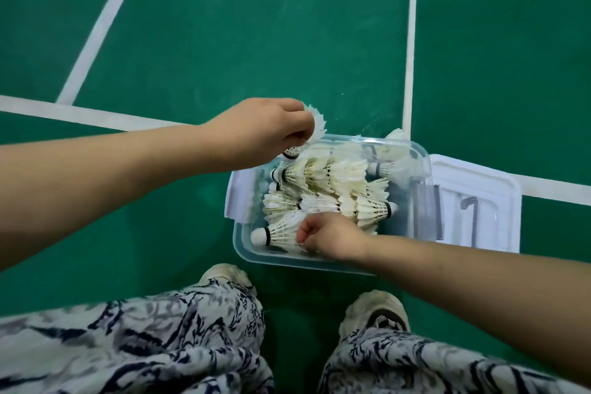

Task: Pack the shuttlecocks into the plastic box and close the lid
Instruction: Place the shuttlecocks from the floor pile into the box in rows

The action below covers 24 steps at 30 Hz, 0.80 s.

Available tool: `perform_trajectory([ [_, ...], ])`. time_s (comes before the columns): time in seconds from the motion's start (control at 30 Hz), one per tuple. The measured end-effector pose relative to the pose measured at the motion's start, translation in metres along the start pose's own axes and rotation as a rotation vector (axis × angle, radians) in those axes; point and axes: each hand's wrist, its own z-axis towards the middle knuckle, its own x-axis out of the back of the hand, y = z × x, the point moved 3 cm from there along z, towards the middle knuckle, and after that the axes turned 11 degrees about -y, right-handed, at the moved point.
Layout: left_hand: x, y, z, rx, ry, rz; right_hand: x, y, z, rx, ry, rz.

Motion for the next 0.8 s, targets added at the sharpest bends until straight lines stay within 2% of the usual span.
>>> perform_trajectory([
  [0.1, -0.003, 0.004, -0.002, -0.023, -0.024, -0.001, 0.003, -0.002, -0.002, 0.014, -0.005, 0.0],
  [0.23, 0.0, 0.015, -0.002, -0.056, -0.033, 0.003, 0.014, -0.004, -0.02, 0.086, 0.082, 0.154],
  [0.33, 0.005, 0.027, -0.003, -0.1, -0.034, 0.0, 0.025, 0.0, -0.035, 0.165, 0.246, 0.28],
  [0.47, 0.007, 0.04, -0.004, -0.113, -0.06, -0.019, 0.038, 0.0, -0.058, 0.223, 0.505, 0.273],
  [0.53, 0.006, 0.046, -0.005, -0.114, -0.077, -0.037, 0.041, -0.003, -0.069, 0.262, 0.587, 0.219],
  [0.67, -0.002, 0.06, -0.006, -0.13, -0.134, -0.153, 0.037, -0.01, -0.082, 0.348, 0.64, -0.136],
  [0.8, -0.013, 0.072, -0.005, -0.125, -0.165, -0.233, 0.036, -0.009, -0.086, 0.39, 0.652, -0.259],
])
